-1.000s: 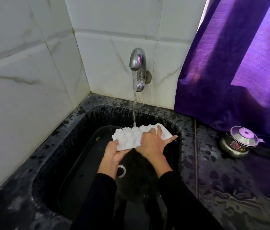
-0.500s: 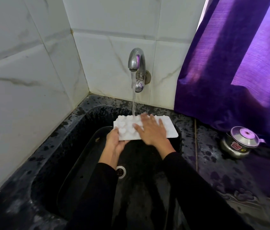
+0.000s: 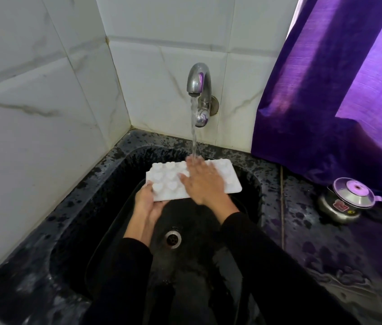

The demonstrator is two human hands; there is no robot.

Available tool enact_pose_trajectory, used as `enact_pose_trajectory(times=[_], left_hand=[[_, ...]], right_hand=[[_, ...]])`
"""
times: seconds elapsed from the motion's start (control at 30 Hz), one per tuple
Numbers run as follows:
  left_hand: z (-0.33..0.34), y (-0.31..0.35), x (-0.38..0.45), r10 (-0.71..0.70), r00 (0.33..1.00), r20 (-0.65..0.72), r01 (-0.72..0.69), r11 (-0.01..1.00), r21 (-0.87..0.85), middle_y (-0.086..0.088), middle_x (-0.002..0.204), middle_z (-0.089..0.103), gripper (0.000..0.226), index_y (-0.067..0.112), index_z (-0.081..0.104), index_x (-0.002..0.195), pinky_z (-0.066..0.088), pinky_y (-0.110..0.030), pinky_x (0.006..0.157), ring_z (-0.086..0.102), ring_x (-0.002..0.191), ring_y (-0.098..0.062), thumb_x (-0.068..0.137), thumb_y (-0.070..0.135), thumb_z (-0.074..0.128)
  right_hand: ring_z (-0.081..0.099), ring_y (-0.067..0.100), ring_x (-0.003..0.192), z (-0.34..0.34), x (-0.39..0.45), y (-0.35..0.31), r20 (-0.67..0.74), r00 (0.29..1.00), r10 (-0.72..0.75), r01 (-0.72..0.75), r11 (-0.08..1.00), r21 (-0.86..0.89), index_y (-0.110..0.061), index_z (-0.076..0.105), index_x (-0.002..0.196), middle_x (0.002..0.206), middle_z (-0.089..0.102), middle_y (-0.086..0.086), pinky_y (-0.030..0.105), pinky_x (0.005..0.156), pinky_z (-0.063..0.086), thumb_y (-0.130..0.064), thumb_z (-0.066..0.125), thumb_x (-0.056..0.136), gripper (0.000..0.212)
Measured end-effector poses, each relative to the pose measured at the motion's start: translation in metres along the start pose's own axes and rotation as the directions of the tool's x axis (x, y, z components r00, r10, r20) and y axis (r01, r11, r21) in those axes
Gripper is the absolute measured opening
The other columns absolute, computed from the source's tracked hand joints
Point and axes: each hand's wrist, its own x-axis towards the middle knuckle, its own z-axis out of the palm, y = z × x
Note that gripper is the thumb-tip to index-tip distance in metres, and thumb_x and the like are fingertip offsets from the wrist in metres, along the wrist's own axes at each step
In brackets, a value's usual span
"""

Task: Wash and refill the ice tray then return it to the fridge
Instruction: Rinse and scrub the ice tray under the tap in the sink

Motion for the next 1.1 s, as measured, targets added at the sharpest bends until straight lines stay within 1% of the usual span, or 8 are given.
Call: enact_pose_trajectory(times=[0.2,0.3,0.47,0.57,0.7,0.77,0.97,1.1], left_hand=[[-0.011,0.008,0.000,0.014,1.000,-0.019,-0.014,1.000,0.011,-0.013,0.109,0.064,0.029,0.009,0.053,0.123,0.056,-0.041,0.057,0.064,0.091,-0.027,0.102,0.014,0.033],[0.004,-0.006,-0.001,-0.030,0.999,-0.015,0.031,1.000,0.005,-0.017,0.108,0.065,0.033,0.005,0.053,0.125,0.057,-0.035,0.054,0.066,0.088,-0.027,0.102,0.017,0.032],[0.009,-0.015,-0.004,-0.060,0.998,-0.002,0.060,0.998,0.024,-0.020,0.119,0.063,0.034,0.004,0.059,0.118,0.057,-0.041,0.071,0.064,0.101,-0.030,0.100,0.022,0.036],[-0.003,-0.001,-0.001,-0.028,0.999,-0.022,0.028,0.999,-0.025,-0.017,0.103,0.065,0.030,0.005,0.057,0.110,0.058,-0.037,0.052,0.065,0.087,-0.028,0.103,0.021,0.032],[-0.012,0.001,-0.007,-0.035,0.999,-0.017,0.034,0.999,-0.007,-0.012,0.104,0.064,0.029,0.009,0.054,0.115,0.055,-0.044,0.059,0.064,0.088,-0.027,0.104,0.023,0.030],[-0.006,-0.007,-0.010,-0.063,0.998,-0.027,0.064,0.998,0.009,-0.014,0.104,0.064,0.031,0.008,0.051,0.122,0.056,-0.045,0.060,0.064,0.088,-0.028,0.104,0.024,0.031],[0.020,-0.028,-0.026,-0.156,0.988,0.002,0.155,0.984,0.090,-0.017,0.103,0.066,0.033,0.003,0.062,0.103,0.054,-0.038,0.061,0.064,0.085,-0.026,0.101,0.024,0.037],[0.013,-0.016,-0.020,-0.110,0.994,0.014,0.109,0.992,0.069,-0.019,0.107,0.063,0.036,0.001,0.052,0.125,0.057,-0.034,0.050,0.063,0.088,-0.028,0.103,0.021,0.033]], right_hand=[[-0.014,0.026,0.148,0.002,-0.002,0.021,0.085,0.931,0.354,-0.355,0.935,-0.009,-0.008,-0.011,0.152,0.160,-0.016,0.014,0.041,0.120,-0.010,-0.057,0.007,0.098,0.075],[-0.012,0.028,0.148,0.006,0.001,-0.023,0.029,0.982,0.189,-0.189,0.982,-0.011,-0.004,-0.006,0.153,0.160,-0.012,0.015,0.041,0.120,-0.009,-0.056,0.008,0.099,0.076],[-0.002,0.015,0.150,0.010,-0.008,-0.046,-0.009,0.992,-0.122,0.122,0.992,-0.016,-0.014,0.005,0.155,0.163,0.002,0.002,0.039,0.121,-0.004,-0.048,0.013,0.102,0.063],[-0.004,0.015,0.150,0.006,-0.008,-0.011,0.005,1.000,0.002,-0.002,1.000,0.003,-0.016,0.001,0.155,0.163,-0.003,0.001,0.041,0.121,-0.005,-0.055,0.010,0.100,0.068],[-0.010,0.020,0.149,0.002,-0.014,0.030,0.148,0.927,0.346,-0.352,0.936,0.017,-0.011,-0.008,0.153,0.161,-0.014,0.007,0.041,0.120,-0.010,-0.059,0.008,0.098,0.075],[-0.011,0.026,0.149,0.005,-0.015,0.020,0.136,0.909,0.393,-0.400,0.916,0.022,-0.003,-0.010,0.152,0.160,-0.015,0.014,0.040,0.121,-0.008,-0.054,0.009,0.099,0.075],[-0.004,0.015,0.150,0.014,-0.016,-0.041,0.011,0.995,-0.098,0.098,0.995,0.016,-0.013,0.004,0.155,0.163,-0.001,0.003,0.037,0.121,-0.006,-0.041,0.013,0.104,0.059],[-0.003,0.016,0.150,0.007,-0.018,-0.008,0.014,0.999,-0.048,0.048,0.998,0.036,-0.018,0.003,0.155,0.163,-0.001,0.001,0.040,0.121,-0.002,-0.064,0.015,0.096,0.076]])
